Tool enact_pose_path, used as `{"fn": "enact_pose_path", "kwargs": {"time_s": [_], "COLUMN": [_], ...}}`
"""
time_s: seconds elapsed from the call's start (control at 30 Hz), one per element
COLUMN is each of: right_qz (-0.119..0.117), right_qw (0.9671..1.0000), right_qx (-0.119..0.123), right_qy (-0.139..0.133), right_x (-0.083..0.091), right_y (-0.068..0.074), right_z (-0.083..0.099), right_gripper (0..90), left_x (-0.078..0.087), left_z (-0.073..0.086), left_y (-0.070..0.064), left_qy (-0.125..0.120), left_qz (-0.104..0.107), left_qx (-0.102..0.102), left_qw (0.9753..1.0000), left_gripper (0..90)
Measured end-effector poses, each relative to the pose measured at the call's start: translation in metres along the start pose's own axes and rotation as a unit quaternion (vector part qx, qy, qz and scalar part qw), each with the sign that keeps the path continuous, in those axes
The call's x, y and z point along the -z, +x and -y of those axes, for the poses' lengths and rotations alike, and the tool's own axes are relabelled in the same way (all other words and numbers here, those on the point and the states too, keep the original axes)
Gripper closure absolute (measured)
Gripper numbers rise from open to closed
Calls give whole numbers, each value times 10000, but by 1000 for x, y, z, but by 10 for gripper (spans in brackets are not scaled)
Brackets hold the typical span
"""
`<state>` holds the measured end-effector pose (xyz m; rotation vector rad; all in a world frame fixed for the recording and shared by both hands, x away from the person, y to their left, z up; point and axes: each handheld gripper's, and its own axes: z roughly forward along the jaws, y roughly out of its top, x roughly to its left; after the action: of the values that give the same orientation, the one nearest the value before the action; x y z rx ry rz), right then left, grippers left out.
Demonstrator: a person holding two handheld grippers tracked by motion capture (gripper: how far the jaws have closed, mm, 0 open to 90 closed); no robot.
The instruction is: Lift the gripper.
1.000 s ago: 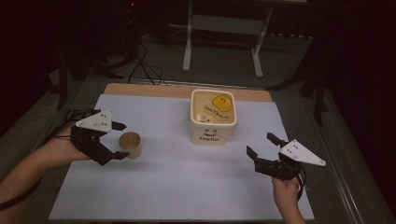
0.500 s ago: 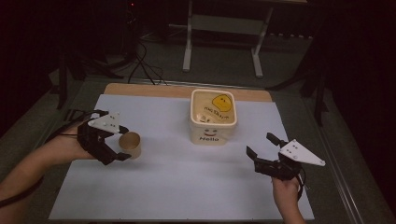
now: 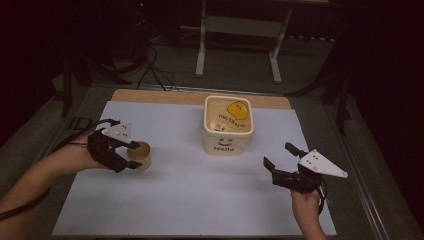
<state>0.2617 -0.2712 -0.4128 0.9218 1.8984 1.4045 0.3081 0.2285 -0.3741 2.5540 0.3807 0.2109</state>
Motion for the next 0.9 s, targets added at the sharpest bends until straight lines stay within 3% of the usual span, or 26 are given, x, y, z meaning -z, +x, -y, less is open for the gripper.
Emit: {"fn": "enact_pose_path", "kwargs": {"time_s": [0.2, 0.67, 0.9], "right_qz": [-20, -48, -52], "right_qw": [10000, 10000, 10000], "right_qx": [17, 17, 16], "right_qy": [5, 30, 50], "right_x": [0, 0, -1], "right_y": [1, 0, 0], "right_z": [0, 1, 1], "right_gripper": [136, 137, 137], "left_x": [-12, -37, -46], "left_z": [1, 11, 17], "left_y": [2, 9, 14], "left_qy": [244, 517, 666], "left_qz": [-50, -169, -222], "left_qx": [-26, 149, 118], "left_qw": [9997, 9984, 9975], "left_gripper": [472, 576, 651]}}
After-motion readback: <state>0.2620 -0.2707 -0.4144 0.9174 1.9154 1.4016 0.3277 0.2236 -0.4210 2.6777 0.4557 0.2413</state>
